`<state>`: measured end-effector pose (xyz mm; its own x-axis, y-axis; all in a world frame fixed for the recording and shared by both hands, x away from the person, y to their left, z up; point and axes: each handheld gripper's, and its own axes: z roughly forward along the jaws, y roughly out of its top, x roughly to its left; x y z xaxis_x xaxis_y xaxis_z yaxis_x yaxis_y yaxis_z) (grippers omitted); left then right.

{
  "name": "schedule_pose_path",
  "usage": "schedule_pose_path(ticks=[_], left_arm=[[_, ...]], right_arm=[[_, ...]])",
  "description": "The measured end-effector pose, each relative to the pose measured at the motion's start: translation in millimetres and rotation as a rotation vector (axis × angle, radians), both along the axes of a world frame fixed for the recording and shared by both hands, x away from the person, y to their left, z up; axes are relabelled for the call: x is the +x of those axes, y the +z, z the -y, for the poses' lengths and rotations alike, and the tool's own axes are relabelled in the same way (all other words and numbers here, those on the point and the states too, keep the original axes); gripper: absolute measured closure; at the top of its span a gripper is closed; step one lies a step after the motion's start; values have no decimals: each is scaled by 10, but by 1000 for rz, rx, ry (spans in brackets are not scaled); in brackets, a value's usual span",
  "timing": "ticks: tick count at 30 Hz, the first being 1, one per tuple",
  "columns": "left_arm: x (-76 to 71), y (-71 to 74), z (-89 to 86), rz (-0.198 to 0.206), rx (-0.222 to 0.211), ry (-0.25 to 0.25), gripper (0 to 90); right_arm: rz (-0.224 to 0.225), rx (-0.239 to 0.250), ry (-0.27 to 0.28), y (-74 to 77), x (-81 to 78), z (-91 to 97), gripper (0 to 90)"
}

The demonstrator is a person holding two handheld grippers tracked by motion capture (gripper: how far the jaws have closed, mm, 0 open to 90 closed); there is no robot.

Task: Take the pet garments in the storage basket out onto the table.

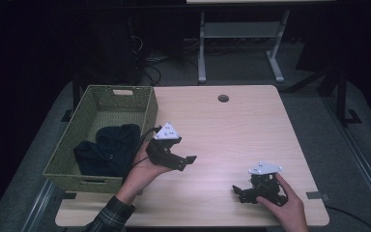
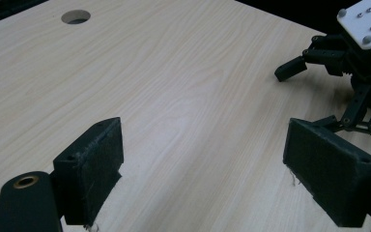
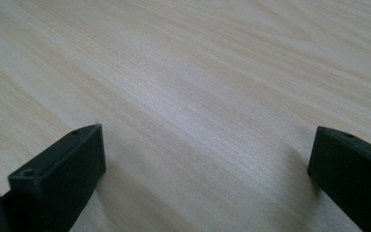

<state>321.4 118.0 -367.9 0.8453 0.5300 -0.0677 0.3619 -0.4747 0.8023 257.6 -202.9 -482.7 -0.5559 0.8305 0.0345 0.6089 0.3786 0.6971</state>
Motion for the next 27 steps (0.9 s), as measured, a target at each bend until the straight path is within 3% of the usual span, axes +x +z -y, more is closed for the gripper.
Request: schedule_pose_path(ticks=[13,27], left_arm=[[30,159,-38,9,-8,7,138],[92,292,-211,21,-25,34,139]], right_arm=[[-1,0,0,1,0,0,0],[-2,-1,-1,1,1,0,0]])
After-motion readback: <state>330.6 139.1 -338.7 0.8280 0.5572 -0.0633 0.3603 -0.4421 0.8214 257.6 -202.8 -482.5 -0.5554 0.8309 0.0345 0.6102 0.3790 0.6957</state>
